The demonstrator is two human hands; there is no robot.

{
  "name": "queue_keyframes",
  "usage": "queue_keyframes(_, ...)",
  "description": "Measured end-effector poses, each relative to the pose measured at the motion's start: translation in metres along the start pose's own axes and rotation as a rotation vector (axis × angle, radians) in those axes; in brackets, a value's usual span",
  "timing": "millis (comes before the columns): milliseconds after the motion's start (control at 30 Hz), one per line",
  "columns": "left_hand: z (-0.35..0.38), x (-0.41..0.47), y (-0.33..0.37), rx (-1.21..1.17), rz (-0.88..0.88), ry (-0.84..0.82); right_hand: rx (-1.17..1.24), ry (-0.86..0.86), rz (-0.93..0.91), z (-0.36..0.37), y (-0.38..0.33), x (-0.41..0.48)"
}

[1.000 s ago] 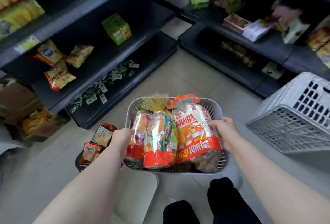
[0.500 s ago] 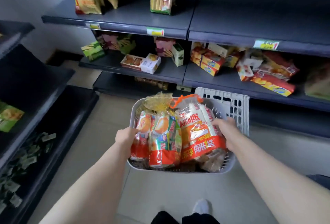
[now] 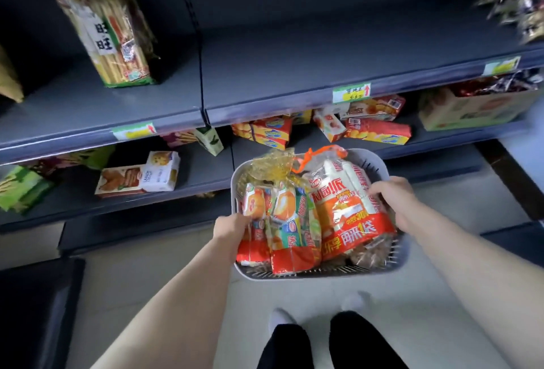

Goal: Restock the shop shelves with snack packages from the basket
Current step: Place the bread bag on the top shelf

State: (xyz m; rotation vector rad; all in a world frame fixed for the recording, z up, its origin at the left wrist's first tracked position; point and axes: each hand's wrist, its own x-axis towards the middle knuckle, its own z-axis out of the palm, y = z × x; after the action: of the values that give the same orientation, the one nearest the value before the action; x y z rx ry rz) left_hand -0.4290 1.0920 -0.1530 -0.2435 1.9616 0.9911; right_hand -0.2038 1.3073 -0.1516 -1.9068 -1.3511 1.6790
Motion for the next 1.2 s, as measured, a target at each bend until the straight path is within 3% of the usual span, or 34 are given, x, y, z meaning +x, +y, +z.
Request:
queue_keyframes(167, 0.033, 0.020, 0.012, -0.023, -0.065, -0.002, -0.033, -0.023, 0.034, -0.007, -0.021, 0.042)
queue_keyframes(433, 0.070, 0.034, 0.027, -0.001, -0.102, 0.189, -0.061, -0.070, 0.104, -0.014, -0.024, 0.078)
queue_keyframes(567, 0.078, 0.049, 0.020, 0.092, -0.128, 0.252, -0.194, -0.058, 0.076, -0.014, -0.026, 0.076)
queue_keyframes(667, 0.083, 0.030, 0.027, 0.282, -0.099, 0.346, -0.377, -0.009, -0.080, -0.011, -0.029, 0.067)
queue_keyframes(767, 0.085, 0.006, 0.033, 0.550, 0.148, 0.434, -0.506, 0.041, -0.293, -0.006, -0.036, 0.044)
queue_keyframes(867, 0.088, -0.012, 0.034, 0.690, 0.319, 0.378, -0.616, -0.041, -0.527, 0.005, -0.033, 0.023)
queue_keyframes(1033, 0.103, -0.027, 0.032, 0.755, 0.291, 0.235, -1.009, -0.320, -0.726, 0.020, -0.027, -0.004)
queue_keyframes(1200, 0.123, -0.039, 0.024, 0.730, 0.179, 0.228, -1.334, -0.346, -0.697, 0.006, -0.012, 0.005)
